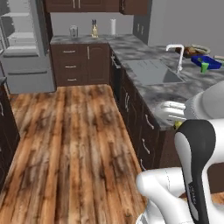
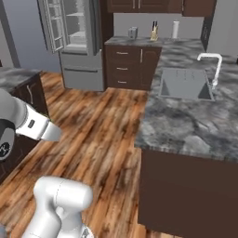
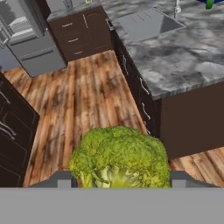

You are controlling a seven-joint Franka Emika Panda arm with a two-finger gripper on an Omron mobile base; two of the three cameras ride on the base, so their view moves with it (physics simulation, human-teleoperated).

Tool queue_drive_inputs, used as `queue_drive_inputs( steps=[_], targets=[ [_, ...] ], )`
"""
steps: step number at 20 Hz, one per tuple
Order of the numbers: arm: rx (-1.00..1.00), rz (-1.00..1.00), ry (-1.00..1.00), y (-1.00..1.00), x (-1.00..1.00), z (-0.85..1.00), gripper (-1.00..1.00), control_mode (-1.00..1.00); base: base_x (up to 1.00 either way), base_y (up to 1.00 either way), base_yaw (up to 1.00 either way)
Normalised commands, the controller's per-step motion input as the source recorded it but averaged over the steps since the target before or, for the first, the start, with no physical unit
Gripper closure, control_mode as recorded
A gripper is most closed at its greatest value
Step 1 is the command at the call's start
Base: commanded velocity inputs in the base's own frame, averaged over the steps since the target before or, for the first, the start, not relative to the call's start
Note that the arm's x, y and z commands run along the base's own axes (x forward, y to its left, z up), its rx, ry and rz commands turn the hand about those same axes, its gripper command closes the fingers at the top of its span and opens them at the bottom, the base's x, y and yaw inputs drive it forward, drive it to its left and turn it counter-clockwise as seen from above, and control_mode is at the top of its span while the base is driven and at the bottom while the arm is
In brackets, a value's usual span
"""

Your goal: Gather the broccoli and squash from the fridge and place them on a tray on the dining counter. Then gather the chicken drumsticks from the fridge and place them on the other tray.

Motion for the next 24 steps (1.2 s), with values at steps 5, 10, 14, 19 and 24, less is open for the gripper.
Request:
queue_drive_inputs(
  steps=[5, 10, 14, 19, 24],
  targets=[
    [0.00, 0.00, 0.00, 0.00, 0.00, 0.00, 1.00, 1.00, 0.00, -1.00, 0.02],
    [0.00, 0.00, 0.00, 0.00, 0.00, 0.00, 1.00, 1.00, 0.00, -1.00, 0.03],
    [0.00, 0.00, 0.00, 0.00, 0.00, 0.00, 1.00, 1.00, 0.00, -1.00, 0.04],
    [0.00, 0.00, 0.00, 0.00, 0.00, 0.00, 1.00, 1.00, 0.01, -1.00, 0.03],
    [0.00, 0.00, 0.00, 0.00, 0.00, 0.00, 1.00, 1.00, 0.06, -1.00, 0.03]
  ],
)
